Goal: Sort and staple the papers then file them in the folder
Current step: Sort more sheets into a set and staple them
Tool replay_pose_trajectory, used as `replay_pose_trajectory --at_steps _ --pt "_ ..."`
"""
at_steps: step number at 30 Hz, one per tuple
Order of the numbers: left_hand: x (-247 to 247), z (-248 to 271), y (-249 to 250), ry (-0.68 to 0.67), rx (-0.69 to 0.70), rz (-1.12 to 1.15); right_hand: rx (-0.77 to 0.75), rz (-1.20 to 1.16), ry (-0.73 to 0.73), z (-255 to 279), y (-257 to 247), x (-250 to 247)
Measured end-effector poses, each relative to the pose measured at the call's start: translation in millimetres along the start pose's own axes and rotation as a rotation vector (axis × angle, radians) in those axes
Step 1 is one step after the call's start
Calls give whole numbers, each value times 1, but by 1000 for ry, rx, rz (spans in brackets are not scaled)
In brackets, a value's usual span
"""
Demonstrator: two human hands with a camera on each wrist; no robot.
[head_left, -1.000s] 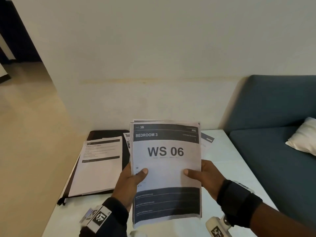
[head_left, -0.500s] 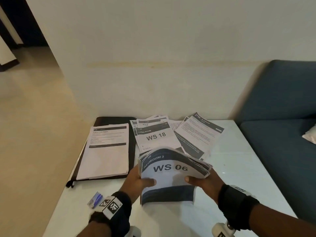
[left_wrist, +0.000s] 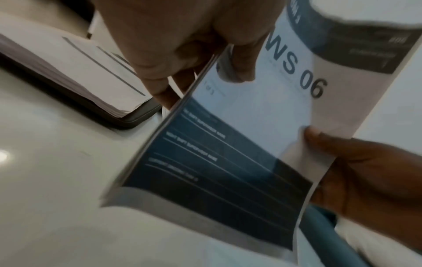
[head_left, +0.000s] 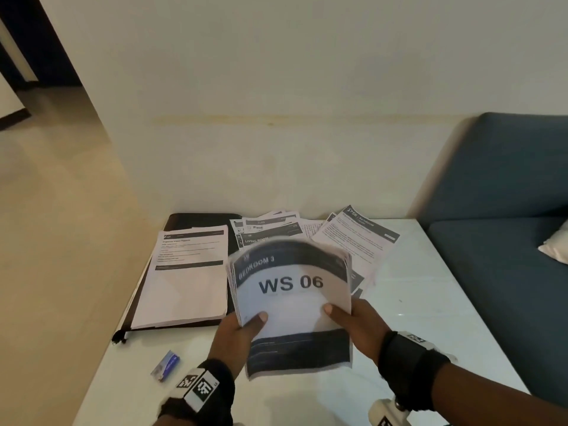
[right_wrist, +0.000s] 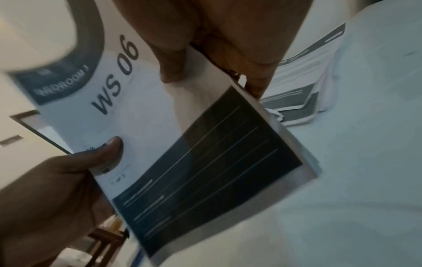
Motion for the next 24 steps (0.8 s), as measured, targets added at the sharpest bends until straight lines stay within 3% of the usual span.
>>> replay_pose_trajectory --at_steps 3,7,11,19,22,24 --pt "-7 -1 17 51 35 141 -25 -41 -20 -11 -24 9" --pt "-23 -4 16 118 65 134 -29 -37 -45 -32 -36 20" --pt "-37 -7 0 135 8 107 -29 -70 -76 -50 -42 33" --pt "-70 -19 -13 192 -97 156 10 -45 -289 -75 -41 73" --pt "-91 -19 1 268 -54 170 117 29 -142 -107 -16 54" --pt "-108 -20 13 328 -12 211 143 400 54 -134 4 20"
Point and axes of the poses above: each hand's wrist, its own z-axis away from the middle knuckle, its own x-axis out of the palm, y = z × x, the point moved 8 cm from there along -z, towards the middle knuckle, and after that the axes turned 6 degrees about z, right-handed, at the moved point
